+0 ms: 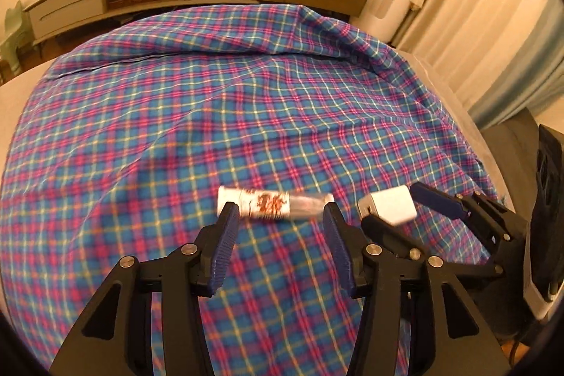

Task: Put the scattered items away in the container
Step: 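Grasp the clear labeled tube with the left tool while the right tool grasps the white charger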

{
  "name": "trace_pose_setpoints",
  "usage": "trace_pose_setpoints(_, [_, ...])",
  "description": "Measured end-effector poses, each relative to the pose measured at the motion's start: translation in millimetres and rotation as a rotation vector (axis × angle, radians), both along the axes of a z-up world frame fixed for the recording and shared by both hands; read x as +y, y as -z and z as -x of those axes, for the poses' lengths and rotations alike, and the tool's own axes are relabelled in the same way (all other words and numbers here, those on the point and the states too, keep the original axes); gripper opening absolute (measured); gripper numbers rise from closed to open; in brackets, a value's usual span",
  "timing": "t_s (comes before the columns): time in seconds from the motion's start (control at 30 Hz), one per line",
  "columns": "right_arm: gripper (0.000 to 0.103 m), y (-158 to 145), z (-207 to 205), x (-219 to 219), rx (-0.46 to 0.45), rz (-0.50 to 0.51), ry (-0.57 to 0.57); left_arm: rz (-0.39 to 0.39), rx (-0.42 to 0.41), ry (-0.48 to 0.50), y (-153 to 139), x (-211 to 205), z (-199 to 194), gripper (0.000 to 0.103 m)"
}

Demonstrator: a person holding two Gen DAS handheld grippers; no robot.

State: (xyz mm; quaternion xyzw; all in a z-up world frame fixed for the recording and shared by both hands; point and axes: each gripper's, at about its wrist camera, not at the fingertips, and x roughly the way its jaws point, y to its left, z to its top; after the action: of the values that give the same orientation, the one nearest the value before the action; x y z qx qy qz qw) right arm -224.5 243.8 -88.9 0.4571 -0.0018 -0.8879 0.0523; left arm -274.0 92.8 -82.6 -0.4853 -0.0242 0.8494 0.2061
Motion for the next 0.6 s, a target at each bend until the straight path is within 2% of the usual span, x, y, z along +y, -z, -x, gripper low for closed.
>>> trace_pose_setpoints(0.17, [0.062, 3, 1, 2, 0.007, -0.012, -0.010, 0.065, 0.048, 0.085, 10, 15, 7, 0.056])
trace_pose_setpoints(0.2, [0.062, 3, 0, 2, 0.008, -0.015, -0.017, 0.050, 0.048, 0.104, 10, 15, 5, 0.052])
trace_pose_setpoints(0.3, [0.061, 2, -1, 4, 0.014, -0.006, -0.015, 0.020, 0.010, 0.140, 9, 13, -1, 0.005])
trace_pose_setpoints(0.4, [0.061, 2, -1, 7, 0.014, 0.017, -0.001, 0.025, -0.004, 0.113, 10, 13, -5, 0.008])
trace_pose_setpoints(0.47, [0.061, 1, -2, 9, 0.015, 0.032, 0.008, -0.007, -0.027, 0.073, 9, 13, -2, 0.026])
trace_pose_setpoints(0.53, [0.061, 0, -3, 11, 0.016, 0.048, 0.020, -0.070, -0.064, 0.003, 8, 9, 7, 0.047])
trace_pose_setpoints(0.6, [0.061, 0, -3, 13, 0.016, 0.058, 0.027, -0.152, -0.102, -0.082, 6, 3, 15, 0.049])
